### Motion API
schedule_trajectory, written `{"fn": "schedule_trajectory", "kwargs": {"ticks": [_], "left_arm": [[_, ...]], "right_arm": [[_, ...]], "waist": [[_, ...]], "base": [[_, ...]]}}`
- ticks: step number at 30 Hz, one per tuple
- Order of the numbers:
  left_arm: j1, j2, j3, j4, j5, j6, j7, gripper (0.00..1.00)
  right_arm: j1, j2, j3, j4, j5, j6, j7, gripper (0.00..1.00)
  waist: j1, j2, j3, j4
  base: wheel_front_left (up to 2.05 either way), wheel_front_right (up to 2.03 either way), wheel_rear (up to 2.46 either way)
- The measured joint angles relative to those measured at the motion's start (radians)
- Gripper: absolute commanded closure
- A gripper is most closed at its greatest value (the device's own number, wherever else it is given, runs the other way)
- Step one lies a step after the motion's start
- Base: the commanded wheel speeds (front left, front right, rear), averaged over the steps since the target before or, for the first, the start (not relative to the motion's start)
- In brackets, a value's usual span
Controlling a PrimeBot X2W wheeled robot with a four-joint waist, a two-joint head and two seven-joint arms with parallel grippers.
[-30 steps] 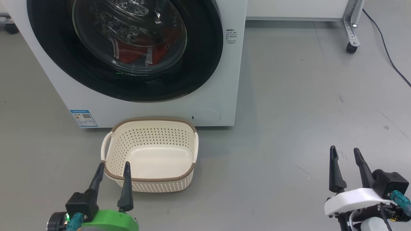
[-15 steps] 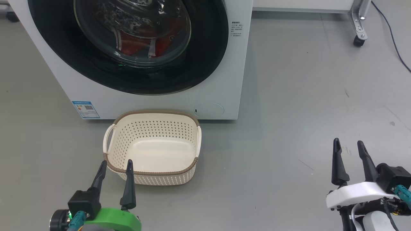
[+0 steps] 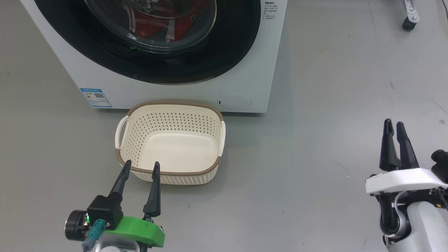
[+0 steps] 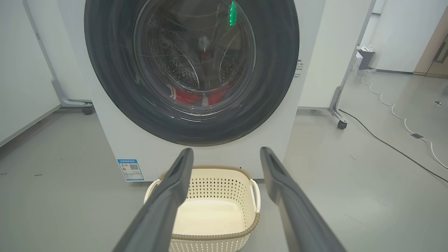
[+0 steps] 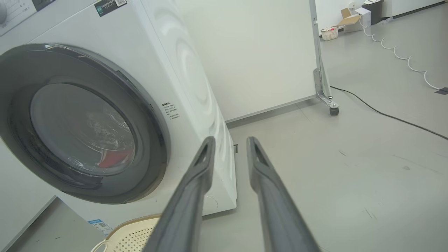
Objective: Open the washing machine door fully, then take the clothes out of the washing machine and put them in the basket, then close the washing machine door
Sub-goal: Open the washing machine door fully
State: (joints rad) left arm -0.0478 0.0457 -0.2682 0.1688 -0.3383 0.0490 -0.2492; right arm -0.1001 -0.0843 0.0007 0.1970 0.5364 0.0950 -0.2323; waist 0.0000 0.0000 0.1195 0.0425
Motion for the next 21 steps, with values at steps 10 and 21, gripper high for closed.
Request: {"fn": "schedule_trajectory", "kwargs": {"ticks": [10, 21], "left_arm": [[-0.047, 0.0, -0.026, -0.023, -0.002, 0.0, 0.0, 0.0], [-0.107, -0.002, -0.066, -0.062, -0.05, 0.017, 0.0, 0.0]], "right_arm": [[-0.133, -0.007, -0.033, -0.011, 0.153, 0.013, 0.085, 1.0], [-0.352, -0.002, -0.14, -0.023, 0.451, 0.018, 0.256, 1.0]], "waist": [[0.0, 0.0, 0.067, 0.038], [0.0, 0.0, 0.174, 0.082]], "base": [[0.0, 0.0, 0.0], [0.0, 0.0, 0.0]]}}
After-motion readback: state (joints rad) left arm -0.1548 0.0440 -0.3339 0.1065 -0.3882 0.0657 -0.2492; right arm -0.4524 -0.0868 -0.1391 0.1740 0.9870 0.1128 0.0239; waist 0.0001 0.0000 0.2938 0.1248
